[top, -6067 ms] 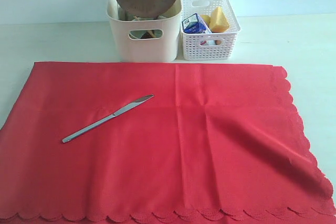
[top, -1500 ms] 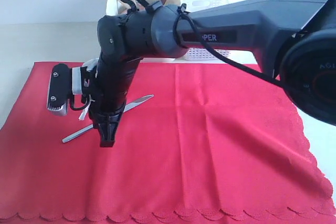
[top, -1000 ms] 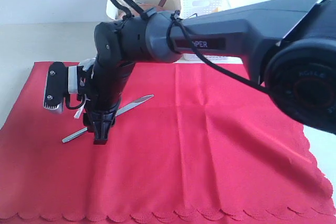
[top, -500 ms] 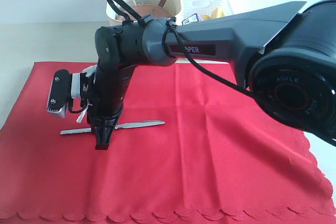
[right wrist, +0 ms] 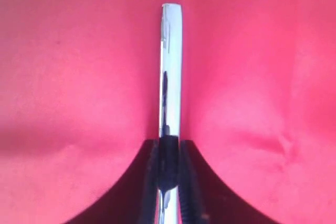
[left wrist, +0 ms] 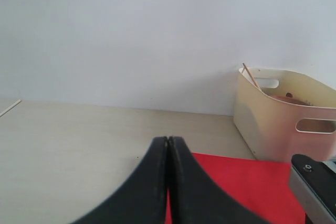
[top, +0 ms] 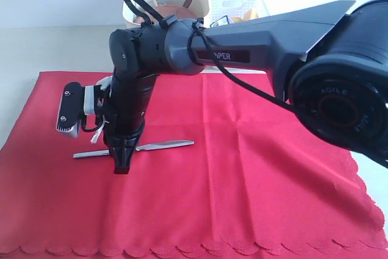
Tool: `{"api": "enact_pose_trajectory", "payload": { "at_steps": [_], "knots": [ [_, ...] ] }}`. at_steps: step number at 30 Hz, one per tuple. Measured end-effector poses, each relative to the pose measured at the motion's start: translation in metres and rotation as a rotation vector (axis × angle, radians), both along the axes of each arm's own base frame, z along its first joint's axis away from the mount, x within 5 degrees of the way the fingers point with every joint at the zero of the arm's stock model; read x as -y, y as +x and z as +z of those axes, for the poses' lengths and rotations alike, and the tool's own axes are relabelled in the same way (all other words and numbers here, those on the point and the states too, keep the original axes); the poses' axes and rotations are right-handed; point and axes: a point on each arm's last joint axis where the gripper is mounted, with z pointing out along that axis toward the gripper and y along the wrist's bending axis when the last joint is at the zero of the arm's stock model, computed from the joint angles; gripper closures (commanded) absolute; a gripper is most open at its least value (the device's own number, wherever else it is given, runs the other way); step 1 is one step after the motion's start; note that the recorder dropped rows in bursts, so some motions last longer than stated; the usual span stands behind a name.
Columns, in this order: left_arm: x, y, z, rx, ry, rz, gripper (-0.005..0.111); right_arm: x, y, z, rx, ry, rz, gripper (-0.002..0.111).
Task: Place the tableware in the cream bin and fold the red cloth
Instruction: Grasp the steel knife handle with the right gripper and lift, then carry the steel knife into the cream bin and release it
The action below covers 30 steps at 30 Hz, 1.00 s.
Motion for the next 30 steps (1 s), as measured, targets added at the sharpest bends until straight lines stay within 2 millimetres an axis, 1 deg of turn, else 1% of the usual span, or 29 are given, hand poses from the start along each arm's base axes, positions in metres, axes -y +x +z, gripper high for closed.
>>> {"api": "enact_pose_trajectory", "payload": {
  "at_steps": [5, 7, 16, 21, 26, 30],
  "knots": [
    [0.0, 0.0, 0.0, 0.0, 0.0, 0.0, 0.104, 0.004, -0.003, 0.01, -0.008, -0.026, 0.019, 0.108],
    [0.0, 0.0, 0.0, 0.0, 0.0, 0.0, 0.104, 0.005, -0.003, 0.021, 0.005, -0.015, 0.021, 0.108],
    [0.0, 0.0, 0.0, 0.0, 0.0, 0.0, 0.104, 0.009, -0.007, 0.088, 0.094, 0.088, 0.014, 0.108],
    [0.0, 0.0, 0.0, 0.0, 0.0, 0.0, 0.104, 0.013, -0.01, 0.115, 0.129, 0.126, 0.002, 0.108],
    [0.0, 0.0, 0.0, 0.0, 0.0, 0.0, 0.104, 0.017, -0.009, 0.13, 0.181, 0.141, -0.017, 0.108],
    [0.0, 0.0, 0.0, 0.0, 0.0, 0.0, 0.104, 0.018, -0.002, 0.143, 0.277, 0.176, -0.074, 0.108]
  ]
}}
